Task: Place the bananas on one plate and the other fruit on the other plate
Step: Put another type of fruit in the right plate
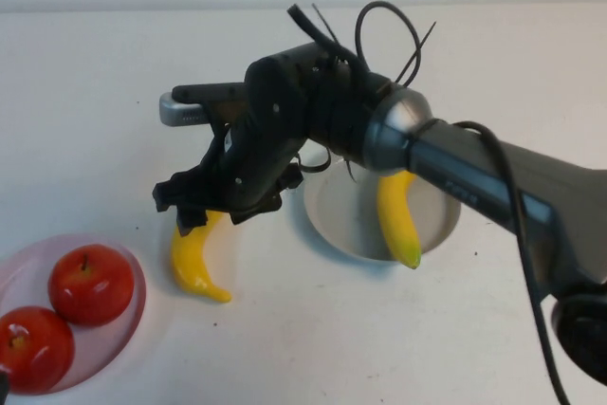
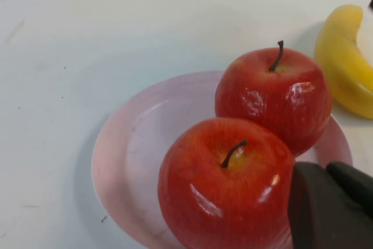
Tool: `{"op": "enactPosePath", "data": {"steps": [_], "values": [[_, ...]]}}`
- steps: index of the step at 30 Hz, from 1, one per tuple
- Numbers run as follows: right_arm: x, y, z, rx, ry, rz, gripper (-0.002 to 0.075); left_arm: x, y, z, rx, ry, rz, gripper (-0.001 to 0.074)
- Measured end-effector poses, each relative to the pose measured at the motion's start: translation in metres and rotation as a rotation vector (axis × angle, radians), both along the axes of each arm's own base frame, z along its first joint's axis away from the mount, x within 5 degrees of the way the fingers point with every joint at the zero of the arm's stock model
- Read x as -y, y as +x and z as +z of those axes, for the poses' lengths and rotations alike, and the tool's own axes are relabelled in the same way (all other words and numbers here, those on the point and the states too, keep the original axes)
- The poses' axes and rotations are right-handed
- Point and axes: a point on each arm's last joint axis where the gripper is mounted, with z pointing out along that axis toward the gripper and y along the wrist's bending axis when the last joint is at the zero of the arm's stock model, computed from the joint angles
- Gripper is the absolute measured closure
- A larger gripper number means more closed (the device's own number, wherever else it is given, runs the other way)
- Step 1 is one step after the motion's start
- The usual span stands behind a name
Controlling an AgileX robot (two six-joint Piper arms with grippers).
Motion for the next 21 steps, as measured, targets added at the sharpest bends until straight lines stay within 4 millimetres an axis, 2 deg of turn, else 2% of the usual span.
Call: {"op": "enactPosePath", "data": {"steps": [6,14,21], "values": [[-0.019,0.010,-0.029,-0.014,0.000,0.006,0.0249,0.000,0.000,0.000,0.000,0.000,0.000,0.0733],[-0.029,0.013,-0.029,0.018,0.039,0.010,0.0249,0.000,0.000,0.000,0.000,0.000,0.000,0.0733],[-0.034,0.010,-0.046,0.011,-0.009,0.028,0.0249,0.000,0.000,0.000,0.000,0.000,0.000,0.0733]]}}
